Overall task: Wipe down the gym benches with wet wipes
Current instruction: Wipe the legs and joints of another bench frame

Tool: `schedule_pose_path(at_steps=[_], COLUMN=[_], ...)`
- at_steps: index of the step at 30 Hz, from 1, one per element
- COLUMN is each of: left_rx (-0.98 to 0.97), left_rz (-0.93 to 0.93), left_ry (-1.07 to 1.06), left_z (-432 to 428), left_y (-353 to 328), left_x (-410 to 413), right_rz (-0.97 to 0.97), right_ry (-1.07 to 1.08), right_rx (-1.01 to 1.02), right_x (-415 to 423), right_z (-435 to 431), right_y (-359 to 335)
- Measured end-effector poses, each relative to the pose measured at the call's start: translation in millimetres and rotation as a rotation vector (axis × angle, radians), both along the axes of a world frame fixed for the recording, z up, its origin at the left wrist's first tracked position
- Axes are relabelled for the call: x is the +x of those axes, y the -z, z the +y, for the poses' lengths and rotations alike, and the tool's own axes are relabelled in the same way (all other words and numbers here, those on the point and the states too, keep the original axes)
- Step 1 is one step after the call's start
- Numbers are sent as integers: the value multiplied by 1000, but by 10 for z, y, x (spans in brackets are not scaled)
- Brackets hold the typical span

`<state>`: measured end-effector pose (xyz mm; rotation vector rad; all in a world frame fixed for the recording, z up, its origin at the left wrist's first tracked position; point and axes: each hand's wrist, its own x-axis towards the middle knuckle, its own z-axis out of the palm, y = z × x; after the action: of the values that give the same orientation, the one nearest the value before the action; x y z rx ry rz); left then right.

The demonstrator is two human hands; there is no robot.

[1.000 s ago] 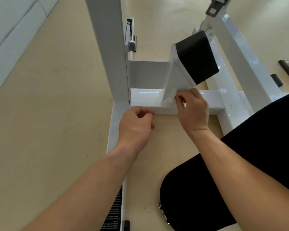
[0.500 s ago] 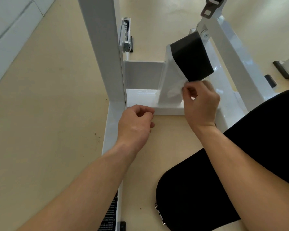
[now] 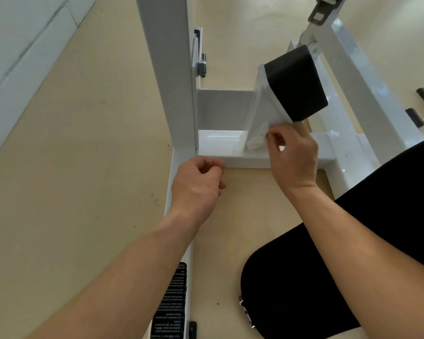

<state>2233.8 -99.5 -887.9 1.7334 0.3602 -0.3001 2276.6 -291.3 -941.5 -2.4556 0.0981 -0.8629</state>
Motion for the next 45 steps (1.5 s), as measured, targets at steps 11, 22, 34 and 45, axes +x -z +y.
schedule_pose_path(at_steps=[11, 22, 34, 45], left_rx=[-24, 17, 7, 3], left_rz=[-67, -59, -30, -29], left_ry=[-39, -95, -71, -64], left_z=[131, 324, 329, 376], left_y=[-37, -10, 83, 124], left_x=[-37, -26, -65, -89], right_rz=[225, 174, 240, 200], right_ry=[-15, -193, -192, 7], right_rx=[-245, -367, -486, -212], right_x=[-77, -26, -84, -160], right_z=[9, 427, 71, 78], right_y=[341, 615, 500, 471])
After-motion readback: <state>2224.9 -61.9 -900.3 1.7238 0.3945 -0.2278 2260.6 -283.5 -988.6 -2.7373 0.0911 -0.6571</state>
